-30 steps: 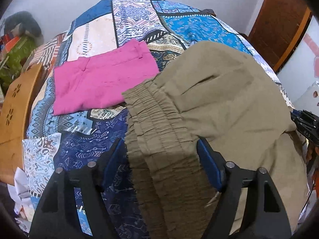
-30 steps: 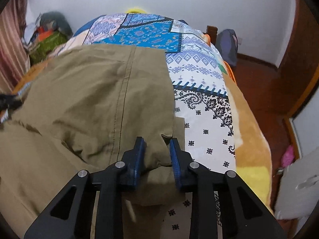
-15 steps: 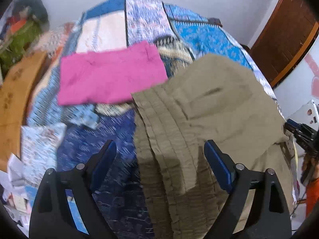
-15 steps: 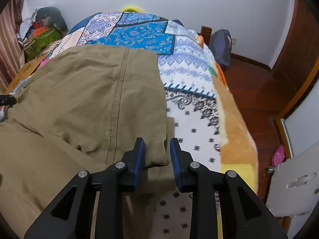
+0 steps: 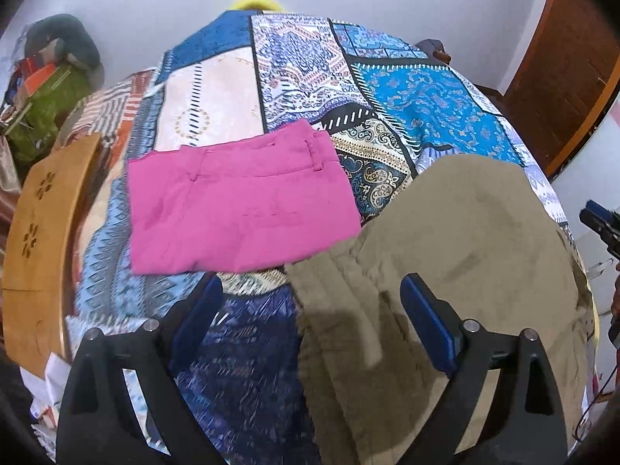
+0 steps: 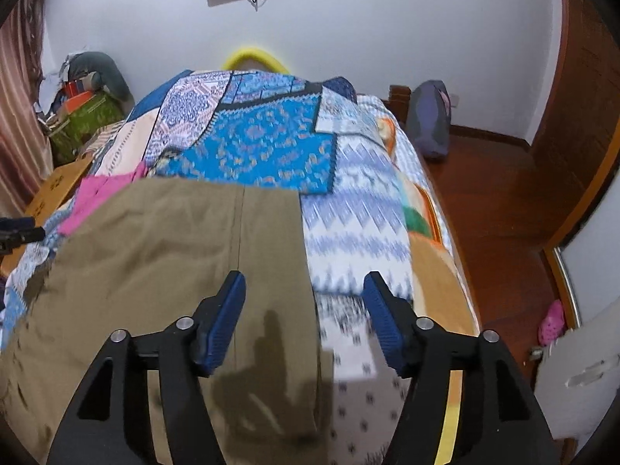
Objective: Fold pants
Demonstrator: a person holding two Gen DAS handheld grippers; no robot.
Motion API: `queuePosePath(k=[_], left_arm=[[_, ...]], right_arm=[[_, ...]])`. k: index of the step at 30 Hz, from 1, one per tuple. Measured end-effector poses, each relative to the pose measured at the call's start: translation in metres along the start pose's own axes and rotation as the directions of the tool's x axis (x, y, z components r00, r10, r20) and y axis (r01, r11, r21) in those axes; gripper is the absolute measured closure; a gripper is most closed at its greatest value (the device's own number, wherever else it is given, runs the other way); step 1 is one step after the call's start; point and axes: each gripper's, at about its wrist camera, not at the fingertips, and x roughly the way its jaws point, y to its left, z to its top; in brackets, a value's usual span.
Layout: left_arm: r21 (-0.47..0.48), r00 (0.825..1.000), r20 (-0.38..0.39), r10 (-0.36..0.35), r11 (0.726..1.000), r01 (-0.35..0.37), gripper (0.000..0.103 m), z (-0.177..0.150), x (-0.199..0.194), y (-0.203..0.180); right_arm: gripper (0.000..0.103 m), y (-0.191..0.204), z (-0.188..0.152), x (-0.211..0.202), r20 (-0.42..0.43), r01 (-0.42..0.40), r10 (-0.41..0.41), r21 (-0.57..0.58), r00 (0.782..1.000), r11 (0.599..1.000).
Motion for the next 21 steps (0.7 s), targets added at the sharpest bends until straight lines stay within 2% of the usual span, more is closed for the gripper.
queuePosePath(k=[2,6,10,12,16,18,19,20,21], left_arm=[[0.002,1.000,-0.019,-0.004,1.000,0.004,0.009,0.005,0.014,0.000],[0.025,0.992,-0.121,-0.016,0.999,0.019,0.009,0.013,0.046,0.000],[0.032,0.989,-0.146,-0.011,0.999,0.016,0.009,0.017,0.062,0.001],[0.008,0.985,-0.169,-0.040,0.999,0.041,0.008,0.015,0.070,0.006],[-0.047,0.981,-0.171,-0.093,0.995,0.086,0.008,0.012,0.078,0.013],[-0.057,0.981,-0.163,-0.102,0.994,0.094,0.008,0.010,0.079,0.014],[-0.066,0.981,-0.162,-0.109,0.993,0.099,0.011,0.009,0.080,0.014],[-0.068,0.979,-0.156,-0.128,0.991,0.118,0.026,0.008,0.078,0.013],[-0.072,0.975,-0.153,-0.159,0.986,0.150,0.044,0.007,0.074,0.011]], right_arm=[[0.042,0.005,0.009,0.013,-0.004,-0.001,0.001,-0.012,1.000,1.000],[0.042,0.011,0.024,0.042,-0.033,-0.014,0.012,-0.046,0.999,0.999],[0.038,0.015,0.033,0.076,-0.081,-0.029,0.022,-0.094,0.996,0.995],[0.038,0.015,0.036,0.090,-0.096,-0.037,0.027,-0.100,0.995,0.994],[0.038,0.008,0.040,0.111,-0.157,-0.094,0.087,-0.037,0.984,0.995],[0.038,0.004,0.042,0.113,-0.147,-0.114,0.112,-0.007,0.983,0.993],[0.044,0.004,0.042,0.113,-0.144,-0.120,0.119,0.000,0.982,0.993],[0.048,0.005,0.041,0.113,-0.144,-0.132,0.132,0.005,0.981,0.991],[0.059,0.006,0.041,0.113,-0.146,-0.149,0.149,0.008,0.978,0.989]])
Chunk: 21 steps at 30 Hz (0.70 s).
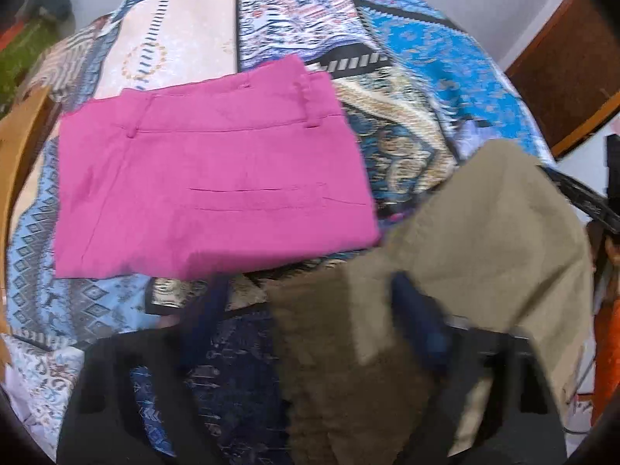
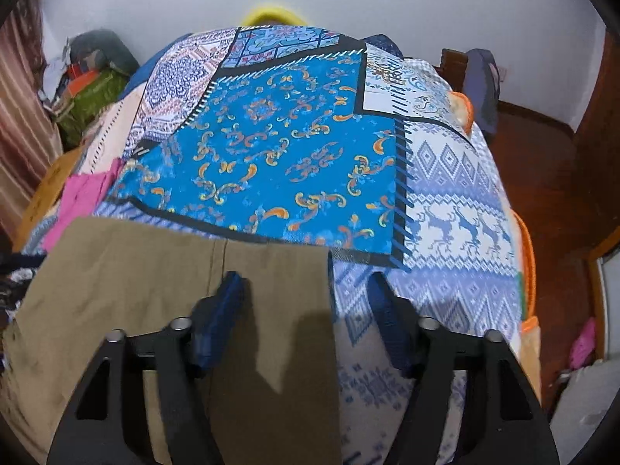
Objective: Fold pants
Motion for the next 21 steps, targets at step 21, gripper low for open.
queuePosePath(k=[21], left_arm=[[0.075,0.951,0.227,0.211,0.970,-0.233,0.052,0.019,-0.078,-0.038]], right_arm=[[0.098,0.020,0.023,-0.091,0.219,0.196,-0.189,-0.011,0.957,0.981]])
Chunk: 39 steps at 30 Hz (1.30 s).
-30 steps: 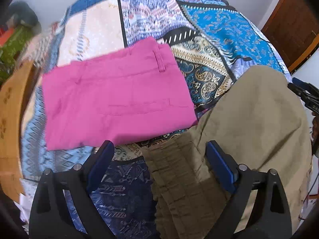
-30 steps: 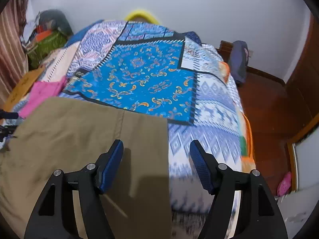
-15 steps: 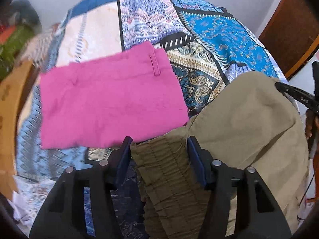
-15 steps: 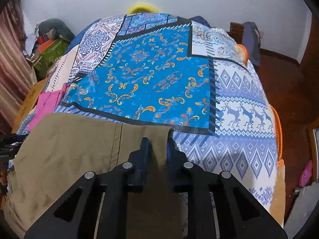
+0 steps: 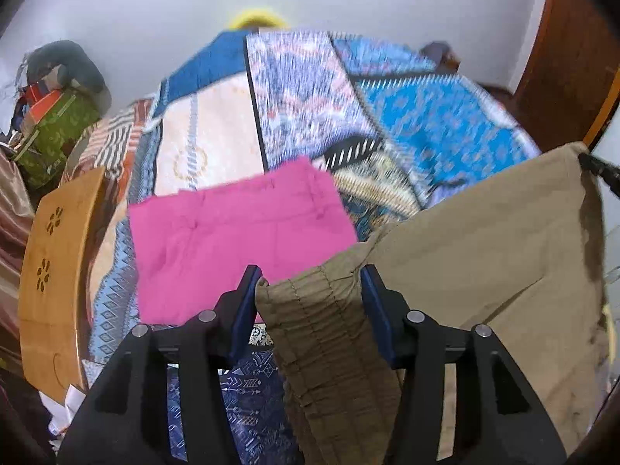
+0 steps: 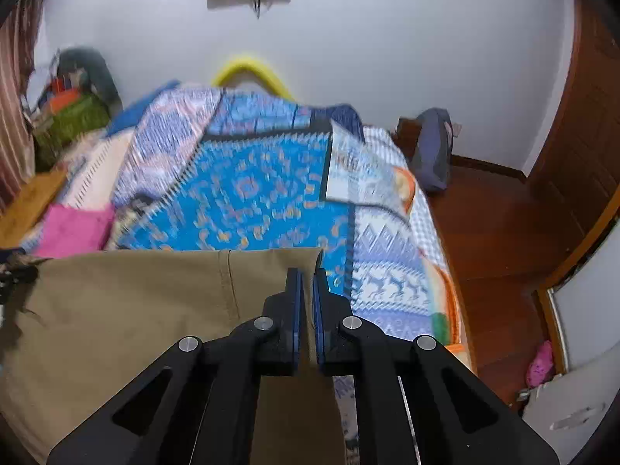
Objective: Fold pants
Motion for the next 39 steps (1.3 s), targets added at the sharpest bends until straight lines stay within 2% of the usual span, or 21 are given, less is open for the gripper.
queuePosePath(k=[3,10,19,27,32,36,39], left_arm=[[-0.017,0.998,0.056,-0.042,0.999,0.043,0.052,0.000,-0.036,0.004],[0.043,0.984,0.163,-0.077,0.997,0.071,0.053,-0.022,-0.117,-0.005],[0.099,0.972,0.200,-0.122,0.990,0.104,0.053,-0.073,-0.181,-0.016],[0.141,0.976,0.163,-0.147,0.982,0.124,0.053,-0.141,-0.203,-0.025],[0.143,0.979,0.102,-0.176,0.977,0.160,0.053,-0.186,-0.198,-0.029],[0.155,0.985,0.035,-0.166,0.975,0.159,0.053,-0.218,-0.186,-0.037],[0.171,0.989,0.017,-0.149,0.975,0.144,0.053,-0.234,-0.184,-0.045]], right_arm=[[0.100,-0.005,0.000,-0.025,0.032,-0.031,0.031,0.025,0.999,0.999],[0.101,-0.005,-0.016,-0.105,0.124,-0.067,0.060,0.056,0.990,0.996],[0.101,-0.001,-0.059,-0.184,0.170,-0.107,0.092,0.080,0.981,0.991],[0.101,0.017,-0.122,-0.215,0.131,-0.115,0.105,0.066,0.986,0.991],[0.101,0.018,-0.169,-0.217,0.086,-0.118,0.109,0.120,0.990,0.986],[0.101,0.020,-0.205,-0.215,0.026,-0.100,0.097,0.136,0.995,0.986],[0.100,0.023,-0.227,-0.215,-0.006,-0.095,0.097,0.146,0.995,0.985]])
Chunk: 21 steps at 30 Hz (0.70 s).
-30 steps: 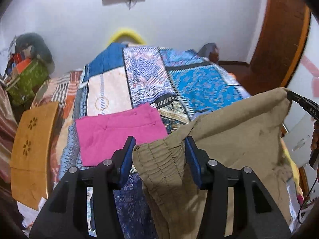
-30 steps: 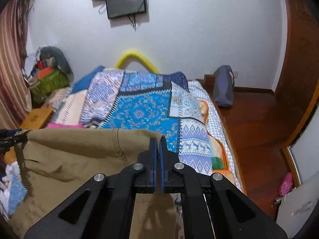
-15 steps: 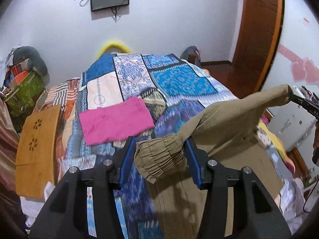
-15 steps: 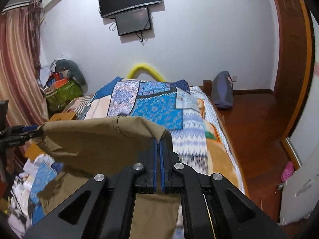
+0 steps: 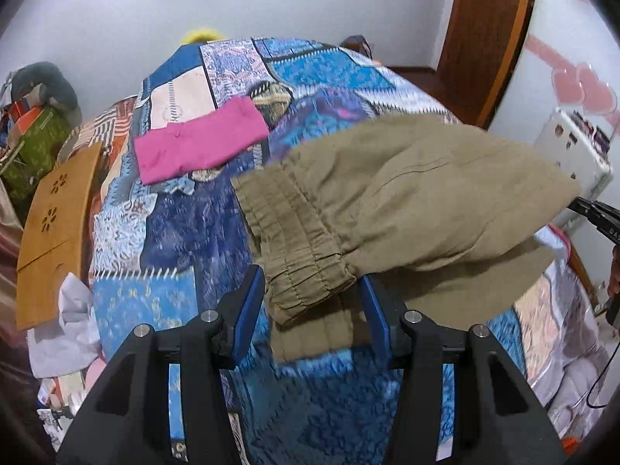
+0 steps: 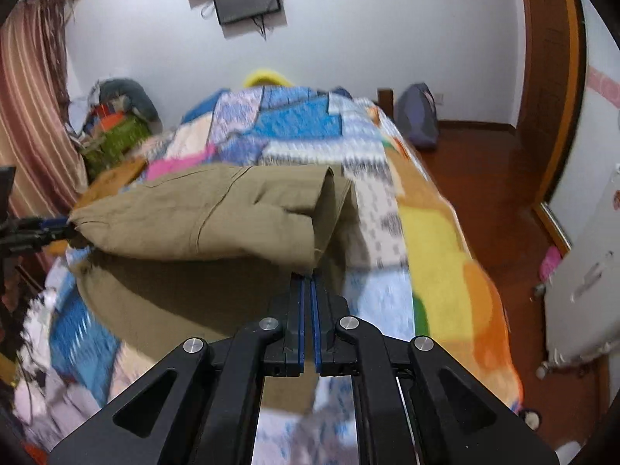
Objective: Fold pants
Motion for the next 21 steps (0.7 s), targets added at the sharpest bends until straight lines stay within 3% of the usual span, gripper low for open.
queuePosePath(k=[5,8,12,14,16,21], left_arm=[[0.026,1.000,0.008,0.012,1.000,-0.012,0.053,-0.015,-0.011,-0.012],[0.052,0.999,0.033,0.018,0.998,-0.019,0.053,-0.016,-0.024,-0.018],[0.059,0.996,0.079,-0.037,0.998,0.032,0.051,-0.008,-0.046,-0.025],[0.074,0.994,0.090,-0.053,0.996,0.047,0.051,-0.005,-0.051,-0.032],[0.109,0.994,0.095,-0.053,0.993,0.042,0.048,-0.001,-0.049,-0.043],[0.215,0.998,0.061,-0.015,0.977,0.002,0.044,-0.004,-0.030,-0.072]], right_arm=[[0.100,-0.001,-0.022,-0.002,-0.034,0.017,-0.017,0.007,0.999,1.000],[0.100,0.008,-0.027,-0.010,-0.028,0.042,-0.043,-0.050,0.999,0.998],[0.097,0.019,-0.018,-0.024,0.012,0.035,-0.034,-0.077,0.999,0.996],[0.084,0.024,-0.018,-0.031,0.045,0.025,-0.022,-0.076,0.999,0.997],[0.056,0.032,-0.016,-0.037,0.078,0.019,-0.012,-0.090,0.997,0.996],[0.045,0.057,-0.013,-0.038,0.099,-0.019,0.035,-0.150,0.994,0.988]])
